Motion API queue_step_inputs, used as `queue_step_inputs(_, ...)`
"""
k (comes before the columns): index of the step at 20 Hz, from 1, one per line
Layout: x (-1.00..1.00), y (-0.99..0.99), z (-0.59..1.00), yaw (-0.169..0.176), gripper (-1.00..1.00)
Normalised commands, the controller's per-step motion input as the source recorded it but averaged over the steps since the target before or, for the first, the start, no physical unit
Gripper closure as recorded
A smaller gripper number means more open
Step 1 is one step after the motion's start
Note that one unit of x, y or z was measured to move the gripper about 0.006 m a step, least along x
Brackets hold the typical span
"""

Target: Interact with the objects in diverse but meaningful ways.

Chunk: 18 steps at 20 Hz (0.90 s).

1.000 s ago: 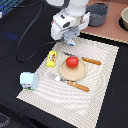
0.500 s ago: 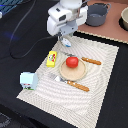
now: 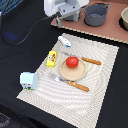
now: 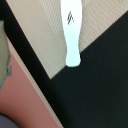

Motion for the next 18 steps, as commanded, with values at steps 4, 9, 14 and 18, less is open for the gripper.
queue_step_inputs(4,0.88,-0.46,0.21,-0.104,-1.00)
queue_step_inputs(9,0.76,-0.51,-0.04,-0.133,-1.00)
queue_step_inputs(14,0.65,-0.42,-0.10,-0.166,-1.00)
queue_step_inputs(18,0.42,-0.34,0.09,-0.075,-1.00)
